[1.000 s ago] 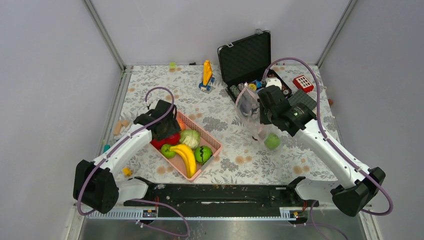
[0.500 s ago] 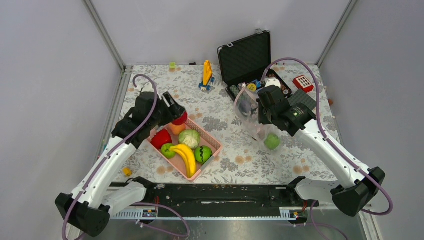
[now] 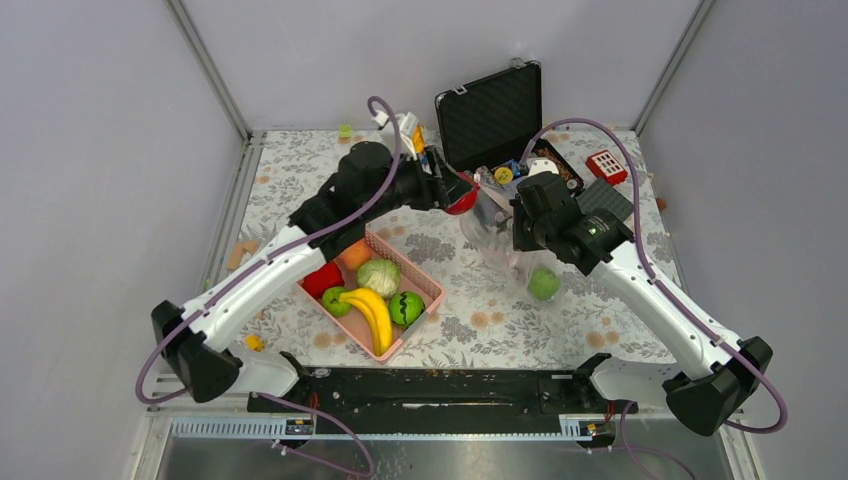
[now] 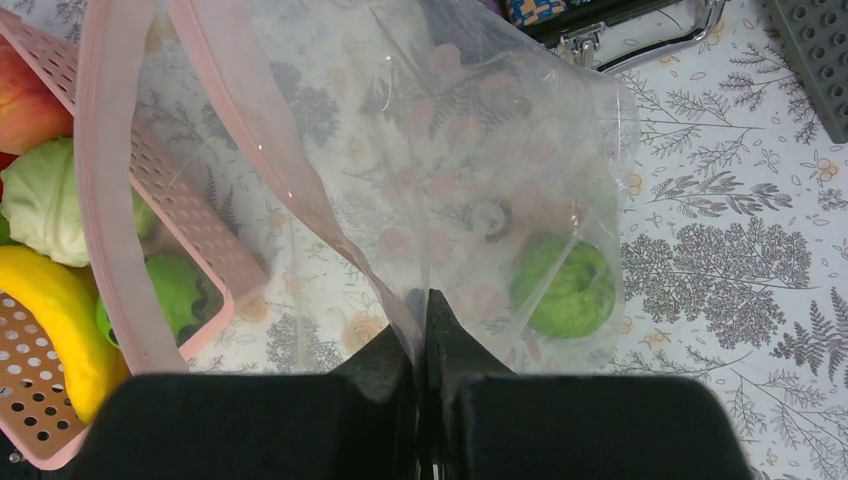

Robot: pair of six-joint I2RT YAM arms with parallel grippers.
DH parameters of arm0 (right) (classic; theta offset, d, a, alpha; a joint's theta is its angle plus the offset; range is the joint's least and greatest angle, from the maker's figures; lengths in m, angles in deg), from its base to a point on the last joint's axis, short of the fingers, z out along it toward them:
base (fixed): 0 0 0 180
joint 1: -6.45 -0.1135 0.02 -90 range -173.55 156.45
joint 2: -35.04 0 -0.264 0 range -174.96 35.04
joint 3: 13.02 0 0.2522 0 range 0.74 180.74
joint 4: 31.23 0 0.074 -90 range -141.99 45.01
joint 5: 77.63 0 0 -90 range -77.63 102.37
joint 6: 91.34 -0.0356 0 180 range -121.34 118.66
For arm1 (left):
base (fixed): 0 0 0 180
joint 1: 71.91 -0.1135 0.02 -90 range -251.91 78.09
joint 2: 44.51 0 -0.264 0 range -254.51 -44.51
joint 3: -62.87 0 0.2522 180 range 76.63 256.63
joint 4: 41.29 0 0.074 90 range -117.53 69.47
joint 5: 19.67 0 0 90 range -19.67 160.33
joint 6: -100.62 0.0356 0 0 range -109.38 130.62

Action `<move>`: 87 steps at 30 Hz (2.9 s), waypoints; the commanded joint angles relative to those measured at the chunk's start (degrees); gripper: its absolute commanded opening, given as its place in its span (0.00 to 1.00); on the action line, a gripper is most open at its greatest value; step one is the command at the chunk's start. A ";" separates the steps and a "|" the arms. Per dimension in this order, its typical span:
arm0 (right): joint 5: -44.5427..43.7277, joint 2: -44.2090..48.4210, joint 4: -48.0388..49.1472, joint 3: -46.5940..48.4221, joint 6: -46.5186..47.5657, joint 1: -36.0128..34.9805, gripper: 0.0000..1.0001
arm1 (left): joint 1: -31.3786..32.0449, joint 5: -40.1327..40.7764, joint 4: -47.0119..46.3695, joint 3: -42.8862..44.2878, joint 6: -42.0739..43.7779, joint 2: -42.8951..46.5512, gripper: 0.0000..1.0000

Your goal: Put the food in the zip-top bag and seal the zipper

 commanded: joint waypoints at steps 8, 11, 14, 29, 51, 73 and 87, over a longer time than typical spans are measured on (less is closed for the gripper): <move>0.89 2.68 2.15 -1.02 -0.33 0.33 0.03 | 4.77 -2.06 -3.72 4.53 1.47 -7.45 0.41; 1.59 3.01 2.26 -1.20 -0.36 0.36 0.03 | 5.44 -1.17 -3.50 4.67 1.64 -7.96 0.58; 1.98 2.99 2.47 -1.43 -0.43 0.32 0.03 | 5.75 -1.18 -3.39 4.79 1.52 -8.23 0.73; 2.44 3.01 2.50 -1.53 -0.43 0.36 0.05 | 6.03 -1.16 -1.45 5.60 2.99 -7.28 0.99; 1.07 3.00 3.26 -3.12 0.25 0.33 0.08 | 0.41 24.62 22.26 -18.92 -7.02 16.09 0.99; 0.38 0.88 2.87 -3.22 0.50 0.40 0.09 | 6.18 7.21 24.07 -22.47 -3.44 1.03 0.96; 0.21 0.19 2.85 -3.38 0.74 0.35 0.10 | 6.16 14.28 27.05 -22.35 -6.16 -2.93 0.88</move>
